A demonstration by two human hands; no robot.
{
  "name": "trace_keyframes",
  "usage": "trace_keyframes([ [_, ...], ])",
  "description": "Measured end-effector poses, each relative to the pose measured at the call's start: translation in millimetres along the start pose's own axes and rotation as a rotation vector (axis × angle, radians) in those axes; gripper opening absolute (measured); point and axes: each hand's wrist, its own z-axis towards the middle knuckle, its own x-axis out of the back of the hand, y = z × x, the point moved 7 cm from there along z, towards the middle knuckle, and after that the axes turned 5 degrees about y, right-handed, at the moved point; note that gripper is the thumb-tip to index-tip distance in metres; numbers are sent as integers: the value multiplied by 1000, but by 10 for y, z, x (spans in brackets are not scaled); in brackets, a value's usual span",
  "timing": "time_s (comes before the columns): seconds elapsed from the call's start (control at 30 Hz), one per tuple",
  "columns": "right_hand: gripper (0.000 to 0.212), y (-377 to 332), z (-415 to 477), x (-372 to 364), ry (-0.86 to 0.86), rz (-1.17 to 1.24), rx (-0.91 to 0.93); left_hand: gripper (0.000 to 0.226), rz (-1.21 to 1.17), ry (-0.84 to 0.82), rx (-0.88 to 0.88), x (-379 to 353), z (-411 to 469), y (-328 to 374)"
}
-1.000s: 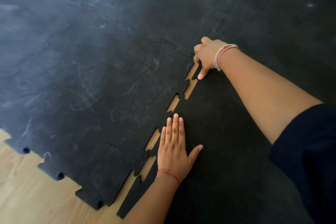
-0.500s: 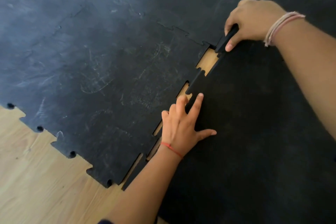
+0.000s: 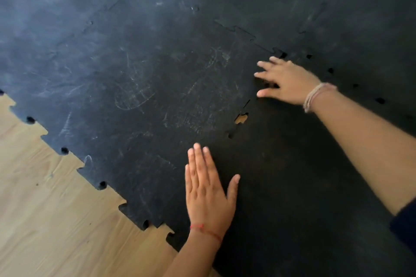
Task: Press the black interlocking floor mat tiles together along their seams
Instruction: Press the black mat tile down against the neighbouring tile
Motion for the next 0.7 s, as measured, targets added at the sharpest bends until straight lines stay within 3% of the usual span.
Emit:
trace_keyframes([
  [0.17, 64, -586, -530, -459, 337, 195, -9, 75, 63, -64, 83, -20, -325, -218],
  [0.27, 57, -618, -573, -484, 438, 277, -69, 73, 49, -65, 90, 2, -339, -205],
  [0.7, 49, -766, -722, -512, 468, 252, -15, 74, 55, -29, 79, -58, -579, -243],
])
